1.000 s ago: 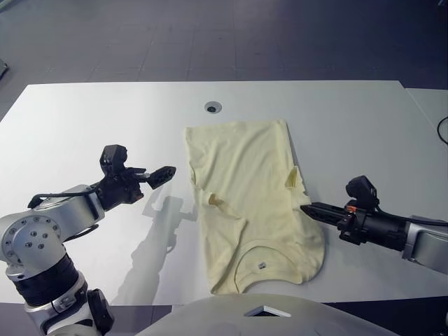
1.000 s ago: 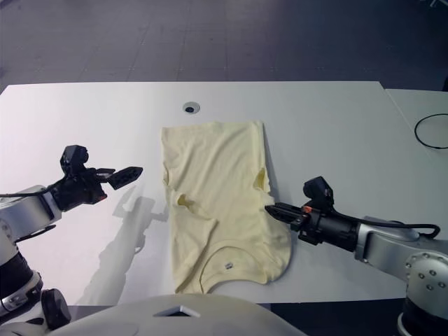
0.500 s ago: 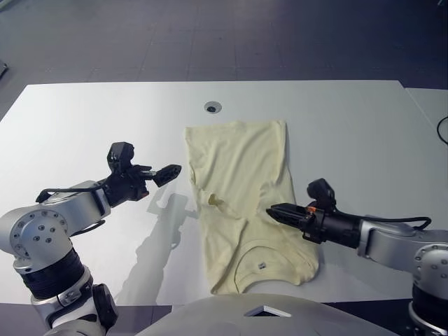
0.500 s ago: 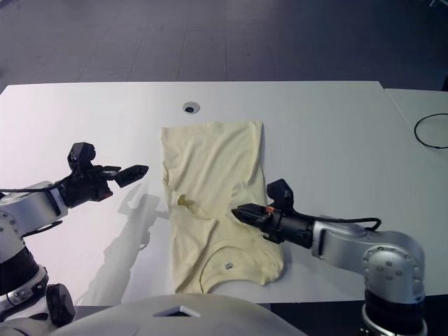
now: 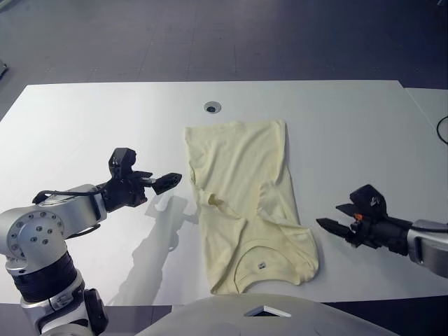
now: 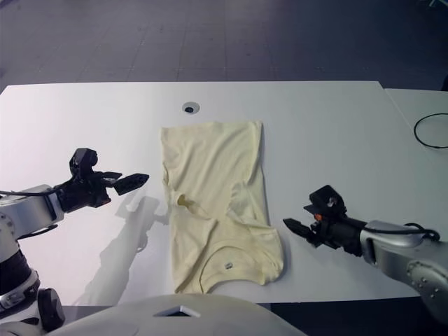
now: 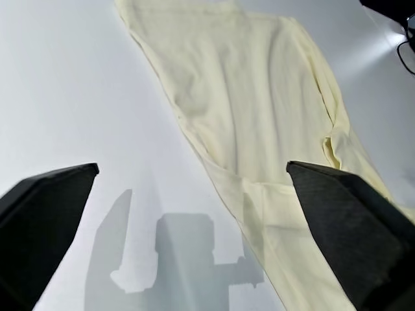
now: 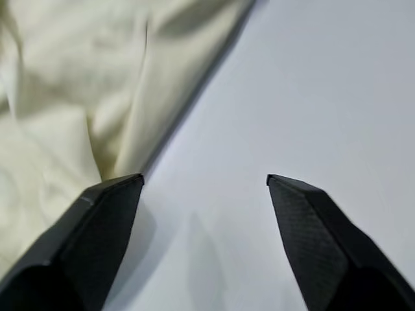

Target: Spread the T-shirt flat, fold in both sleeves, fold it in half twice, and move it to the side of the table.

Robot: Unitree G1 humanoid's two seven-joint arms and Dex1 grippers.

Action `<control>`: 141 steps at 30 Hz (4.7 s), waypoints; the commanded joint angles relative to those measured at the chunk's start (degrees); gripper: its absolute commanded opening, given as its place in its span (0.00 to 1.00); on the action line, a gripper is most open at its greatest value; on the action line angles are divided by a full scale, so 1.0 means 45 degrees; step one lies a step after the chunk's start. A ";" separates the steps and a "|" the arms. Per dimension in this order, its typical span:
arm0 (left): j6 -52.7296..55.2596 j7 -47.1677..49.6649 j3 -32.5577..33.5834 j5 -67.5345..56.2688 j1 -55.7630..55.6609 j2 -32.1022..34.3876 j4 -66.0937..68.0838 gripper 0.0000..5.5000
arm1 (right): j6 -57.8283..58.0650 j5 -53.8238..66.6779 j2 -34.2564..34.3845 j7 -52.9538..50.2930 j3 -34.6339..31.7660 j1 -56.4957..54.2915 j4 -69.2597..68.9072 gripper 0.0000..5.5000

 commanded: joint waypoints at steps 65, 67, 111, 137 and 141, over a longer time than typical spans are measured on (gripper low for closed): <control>-2.4971 -0.3842 -1.1673 2.1297 0.8648 0.3728 0.3365 0.32 | -1.9425 -1.4193 0.0241 0.7730 0.5675 0.0366 0.5871 0.57; -2.5068 -0.3564 -1.1794 2.1439 0.8582 0.3734 0.3682 0.24 | -1.9483 -1.4167 0.0241 0.7747 0.5685 0.0290 0.5908 0.50; -1.5291 -1.1392 -0.8203 0.3868 0.5110 0.8737 -0.3108 0.00 | -0.7510 -0.2587 -0.0940 1.1053 0.3976 -0.1870 0.0969 0.00; -1.3390 -1.4990 -0.9625 0.5940 -0.5905 0.2832 1.0277 0.00 | -0.6319 -0.6938 0.6397 1.3459 0.7640 -1.6139 1.7992 0.00; -1.4069 -1.5063 -0.9456 0.6863 -0.6819 0.2031 1.2522 0.00 | -0.7461 -0.7779 0.7504 1.3392 0.7287 -1.7127 2.0416 0.00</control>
